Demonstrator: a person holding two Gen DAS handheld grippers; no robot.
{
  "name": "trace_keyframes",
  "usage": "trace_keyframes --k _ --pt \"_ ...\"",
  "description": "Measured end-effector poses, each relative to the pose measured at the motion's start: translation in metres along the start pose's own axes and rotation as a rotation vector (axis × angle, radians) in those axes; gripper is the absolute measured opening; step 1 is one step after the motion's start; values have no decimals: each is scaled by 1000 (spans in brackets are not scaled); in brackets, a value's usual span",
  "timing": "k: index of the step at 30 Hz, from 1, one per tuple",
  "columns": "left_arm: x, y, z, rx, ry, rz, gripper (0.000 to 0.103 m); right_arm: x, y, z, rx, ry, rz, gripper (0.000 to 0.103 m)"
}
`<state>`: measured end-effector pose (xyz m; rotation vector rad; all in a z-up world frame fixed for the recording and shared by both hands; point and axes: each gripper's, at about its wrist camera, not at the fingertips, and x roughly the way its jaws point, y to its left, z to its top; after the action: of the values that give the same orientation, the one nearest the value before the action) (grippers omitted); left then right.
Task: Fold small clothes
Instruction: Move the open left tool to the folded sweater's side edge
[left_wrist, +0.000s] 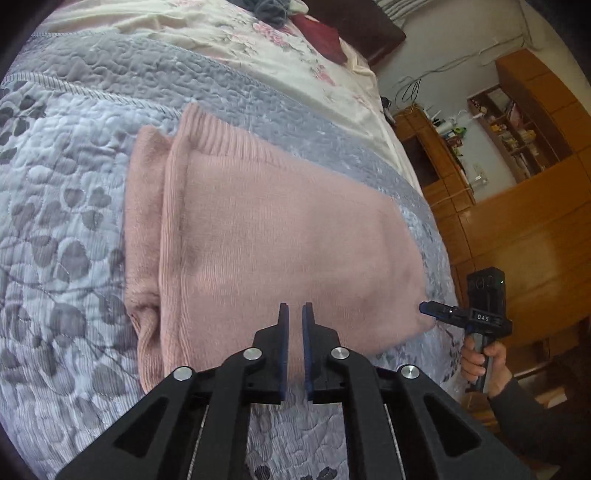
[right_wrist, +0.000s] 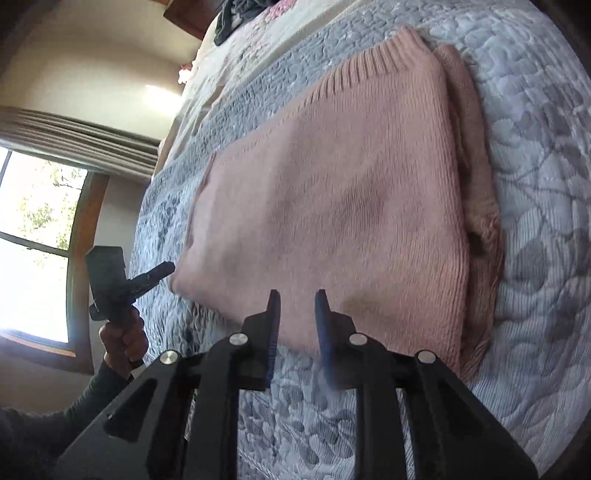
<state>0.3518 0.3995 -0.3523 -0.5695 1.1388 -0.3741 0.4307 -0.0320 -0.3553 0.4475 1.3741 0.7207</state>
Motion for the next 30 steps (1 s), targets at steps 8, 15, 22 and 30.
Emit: trace_keyframes --k 8,15,22,30 --pt "1 41 -24 -96 30 28 2 -32 -57 -15 110 -61 -74 0" --pt "-69 70 -19 -180 -35 -56 42 -75 -10 -36 -43 -152 -325 23" --pt "-86 113 43 -294 -67 -92 67 31 156 -90 -581 -100 -496 67" --pt "-13 142 109 -391 49 -185 68 182 257 -123 -1041 -139 -706 69"
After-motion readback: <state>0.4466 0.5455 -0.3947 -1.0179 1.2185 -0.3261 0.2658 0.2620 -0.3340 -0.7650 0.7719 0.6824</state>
